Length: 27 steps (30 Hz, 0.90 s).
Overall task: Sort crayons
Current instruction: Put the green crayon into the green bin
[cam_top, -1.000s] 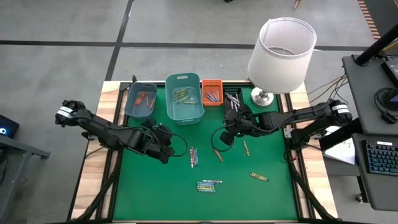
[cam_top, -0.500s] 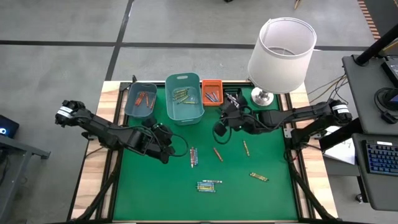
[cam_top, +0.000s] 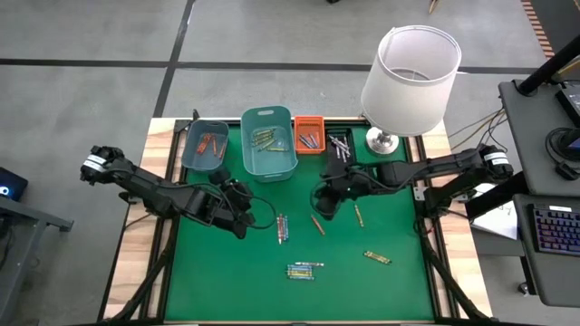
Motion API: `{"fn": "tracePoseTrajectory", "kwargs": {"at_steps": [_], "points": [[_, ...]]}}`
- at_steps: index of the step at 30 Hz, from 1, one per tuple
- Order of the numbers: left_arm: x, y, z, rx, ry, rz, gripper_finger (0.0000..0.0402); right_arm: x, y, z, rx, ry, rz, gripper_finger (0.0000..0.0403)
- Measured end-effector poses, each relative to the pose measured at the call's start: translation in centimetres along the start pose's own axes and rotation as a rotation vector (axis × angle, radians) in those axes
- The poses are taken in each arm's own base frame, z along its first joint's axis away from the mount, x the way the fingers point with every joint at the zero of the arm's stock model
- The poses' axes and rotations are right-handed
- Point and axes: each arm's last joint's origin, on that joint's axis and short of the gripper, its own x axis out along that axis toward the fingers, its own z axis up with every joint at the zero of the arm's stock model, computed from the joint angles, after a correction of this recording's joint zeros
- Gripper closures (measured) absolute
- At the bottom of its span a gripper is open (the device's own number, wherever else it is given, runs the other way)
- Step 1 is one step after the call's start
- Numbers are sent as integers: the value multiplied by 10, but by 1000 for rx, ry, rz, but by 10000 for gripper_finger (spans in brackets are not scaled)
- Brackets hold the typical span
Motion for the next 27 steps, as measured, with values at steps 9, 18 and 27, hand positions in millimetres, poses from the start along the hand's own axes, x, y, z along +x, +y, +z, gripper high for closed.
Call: {"fn": "tracePoseTrajectory", "kwargs": {"at_steps": [9, 18, 27], "points": [[0, -2, 4, 61, -28, -16, 264, -10, -11, -39, 208, 318, -247, 353], [0, -2, 4, 68, -29, -16, 264, -20, -17, -68, 279, 473, -443, 360], [0, -3, 4, 63, -32, -18, 264, -14, -28, -84, 262, 511, -489, 313]]}}
